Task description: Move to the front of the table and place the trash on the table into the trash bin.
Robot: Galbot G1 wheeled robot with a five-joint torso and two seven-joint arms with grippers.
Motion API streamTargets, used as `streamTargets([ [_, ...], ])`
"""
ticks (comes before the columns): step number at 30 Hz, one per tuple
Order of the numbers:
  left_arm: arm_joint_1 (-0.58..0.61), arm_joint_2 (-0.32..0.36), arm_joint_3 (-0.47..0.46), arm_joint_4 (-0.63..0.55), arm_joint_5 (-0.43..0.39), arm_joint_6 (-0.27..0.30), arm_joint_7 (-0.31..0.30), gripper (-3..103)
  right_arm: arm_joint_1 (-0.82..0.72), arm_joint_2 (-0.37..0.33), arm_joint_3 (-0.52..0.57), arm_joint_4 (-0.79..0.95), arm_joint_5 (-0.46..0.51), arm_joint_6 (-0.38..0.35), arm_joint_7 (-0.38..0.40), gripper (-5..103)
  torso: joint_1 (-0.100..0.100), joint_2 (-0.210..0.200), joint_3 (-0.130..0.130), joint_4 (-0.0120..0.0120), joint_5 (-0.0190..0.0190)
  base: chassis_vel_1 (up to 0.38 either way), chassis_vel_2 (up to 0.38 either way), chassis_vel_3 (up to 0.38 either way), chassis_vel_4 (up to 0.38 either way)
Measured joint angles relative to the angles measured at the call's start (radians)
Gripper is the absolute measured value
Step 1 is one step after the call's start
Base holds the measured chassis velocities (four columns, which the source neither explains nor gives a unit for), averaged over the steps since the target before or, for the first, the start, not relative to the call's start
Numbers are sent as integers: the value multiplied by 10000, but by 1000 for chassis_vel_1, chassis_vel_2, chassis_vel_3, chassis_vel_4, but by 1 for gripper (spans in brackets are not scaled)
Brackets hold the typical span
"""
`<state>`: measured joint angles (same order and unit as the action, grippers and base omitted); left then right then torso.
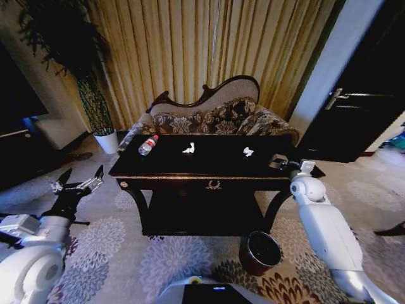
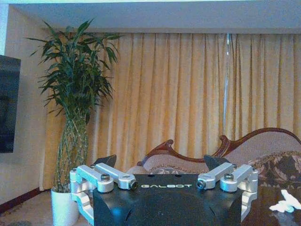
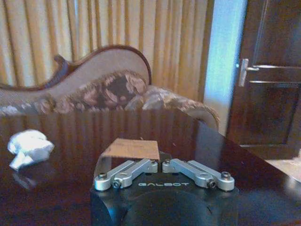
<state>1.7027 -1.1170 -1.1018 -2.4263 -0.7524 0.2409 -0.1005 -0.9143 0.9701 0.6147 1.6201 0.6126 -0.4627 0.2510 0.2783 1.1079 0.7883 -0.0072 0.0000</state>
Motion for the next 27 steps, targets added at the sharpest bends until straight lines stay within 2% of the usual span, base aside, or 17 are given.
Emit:
streamTargets([
  [3, 15, -26, -29, 1, -17, -29, 3, 100, -271, -68, 253, 703, 1287, 31, -240, 0, 0, 0, 0, 2, -1, 0, 0, 0, 0],
  [7, 39, -81, -6, -6, -14, -54, 12, 100, -616, -128, 495, 1294, 1784, 151, -633, 0, 0, 0, 0, 1, 0, 0, 0, 0, 0],
  [10, 44, -139, 35, -15, -5, -99, 18, 100, -1362, -249, 860, 2228, 2232, 465, -1208, 0, 0, 1, -1, 1, -2, 0, 0, 0, 0],
  [15, 21, -137, 62, -16, -3, -163, 18, 100, -2295, -365, 1261, 3255, 2318, 882, -1741, 0, -1, 1, -1, -1, -1, 0, 0, 0, 0],
  [27, 26, -68, 71, 59, -26, -221, 20, 100, -3721, -177, 1841, 4693, 1792, 1300, -1807, 0, -1, 1, -1, 0, -1, 0, 0, 0, 0],
])
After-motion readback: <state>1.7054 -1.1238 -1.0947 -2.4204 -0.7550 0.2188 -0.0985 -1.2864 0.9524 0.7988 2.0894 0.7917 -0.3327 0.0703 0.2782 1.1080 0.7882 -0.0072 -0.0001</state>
